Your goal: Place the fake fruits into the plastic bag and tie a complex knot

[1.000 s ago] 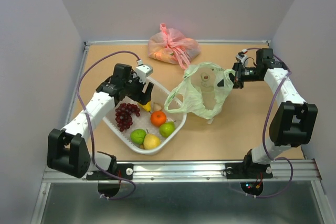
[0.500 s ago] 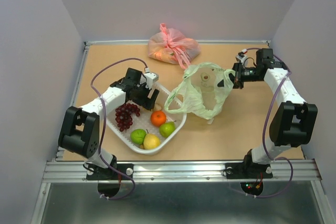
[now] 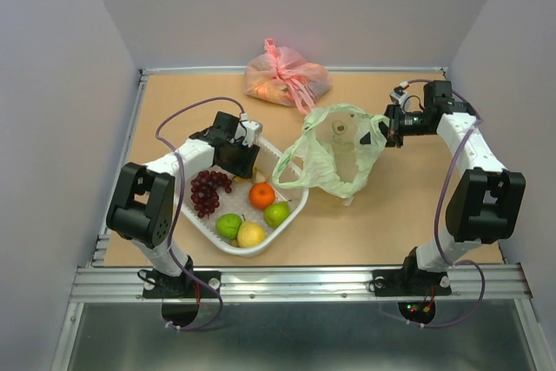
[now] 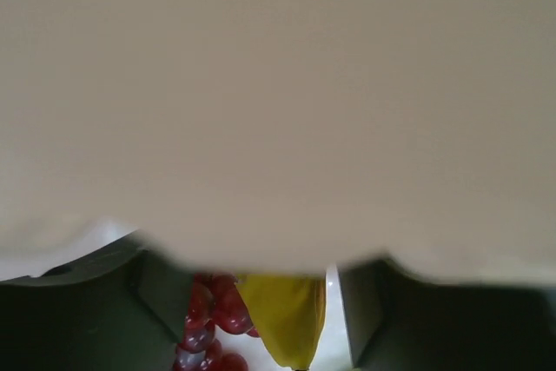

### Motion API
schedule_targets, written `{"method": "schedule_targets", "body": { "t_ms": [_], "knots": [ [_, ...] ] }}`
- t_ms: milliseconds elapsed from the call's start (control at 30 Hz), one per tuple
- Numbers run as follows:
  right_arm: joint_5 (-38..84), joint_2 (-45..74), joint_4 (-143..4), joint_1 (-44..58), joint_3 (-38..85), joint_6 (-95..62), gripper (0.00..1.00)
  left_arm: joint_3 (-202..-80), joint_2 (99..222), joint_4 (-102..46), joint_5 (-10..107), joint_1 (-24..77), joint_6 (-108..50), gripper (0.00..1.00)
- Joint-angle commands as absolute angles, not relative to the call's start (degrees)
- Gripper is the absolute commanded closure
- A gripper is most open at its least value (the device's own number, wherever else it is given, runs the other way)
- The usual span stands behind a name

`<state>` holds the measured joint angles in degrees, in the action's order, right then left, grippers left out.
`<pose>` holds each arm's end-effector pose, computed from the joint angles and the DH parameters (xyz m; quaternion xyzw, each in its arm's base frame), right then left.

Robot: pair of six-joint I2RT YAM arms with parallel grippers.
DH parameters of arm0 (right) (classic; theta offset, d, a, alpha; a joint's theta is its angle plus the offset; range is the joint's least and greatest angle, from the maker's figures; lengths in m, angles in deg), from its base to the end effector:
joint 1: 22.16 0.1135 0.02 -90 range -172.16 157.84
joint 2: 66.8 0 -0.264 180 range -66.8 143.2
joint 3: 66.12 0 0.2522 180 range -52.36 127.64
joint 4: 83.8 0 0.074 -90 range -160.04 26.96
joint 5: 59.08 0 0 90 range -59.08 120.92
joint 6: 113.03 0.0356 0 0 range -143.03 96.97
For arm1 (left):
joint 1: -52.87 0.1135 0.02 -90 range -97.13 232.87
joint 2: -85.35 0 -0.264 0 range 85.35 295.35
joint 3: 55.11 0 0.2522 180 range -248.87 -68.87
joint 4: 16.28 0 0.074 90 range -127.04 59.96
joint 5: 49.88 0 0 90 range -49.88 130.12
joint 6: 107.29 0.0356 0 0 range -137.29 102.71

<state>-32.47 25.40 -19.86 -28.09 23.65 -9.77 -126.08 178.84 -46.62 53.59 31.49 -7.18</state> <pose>0.3197 -0.0012 0.2842 0.0327 0.8391 0.5244 0.1410 0.3086 -0.1297 0.1938 0.2914 0.8959 -0.1417 0.3038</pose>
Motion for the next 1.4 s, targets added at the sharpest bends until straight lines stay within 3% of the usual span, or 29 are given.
{"method": "schedule_targets", "body": {
  "t_ms": [0, 33, 133, 400, 500, 800, 900, 1000, 1033, 1100, 1133, 1367],
  "knots": [
    [-32.7, 23.8, -19.2, -28.4, 23.3, -10.8, 1.0, -129.8, 176.9, -49.3, 54.0, 31.3, -6.5, 0.45],
    [-32.7, 23.8, -19.1, -28.4, 23.4, -10.8, 1.0, -130.5, 175.4, -50.2, 54.0, 31.3, -6.3, 0.53],
    [-32.7, 23.7, -19.1, -28.5, 23.6, -10.8, 1.0, -134.0, 170.5, -55.0, 55.1, 31.3, -4.5, 0.6],
    [-33.6, 23.5, -19.1, -28.5, 22.5, -10.5, 1.0, -141.6, 154.6, -49.8, 69.1, 30.4, -1.6, 0.61],
    [-34.1, 24.0, -19.2, -28.5, 22.1, -10.0, 1.0, -148.0, 157.4, -47.3, 73.1, 24.5, -3.4, 0.58],
    [-36.7, 25.7, -20.3, -28.6, 22.8, -7.5, 0.99, -162.5, 177.4, -43.5, 70.3, 8.2, 0.3, 0.55],
    [-37.7, 25.9, -20.6, -28.8, 22.5, -6.5, 1.0, -168.0, 184.8, -44.2, 67.3, 5.9, 1.1, 0.51],
    [-38.4, 26.0, -20.5, -29.2, 22.0, -6.4, 1.0, -173.9, 190.8, -46.4, 63.5, 5.5, 0.1, 0.36],
    [-38.3, 26.1, -20.5, -29.3, 22.0, -6.9, 1.0, -174.8, 192.1, -47.0, 62.5, 5.6, -0.2, 0.24],
    [-38.2, 26.3, -20.5, -29.4, 21.4, -7.4, 1.0, -174.3, 191.4, -46.2, 61.9, 5.6, 0.5, 0.15],
    [-38.1, 26.3, -20.5, -29.5, 21.1, -7.7, 1.0, -173.6, 190.7, -45.3, 61.9, 5.6, 0.9, 0.02],
    [-37.7, 27.1, -20.5, -29.6, 21.9, -8.4, 0.99, -169.2, 179.2, -48.1, 69.9, 9.4, 0.5, 0.01]
  ]
}}
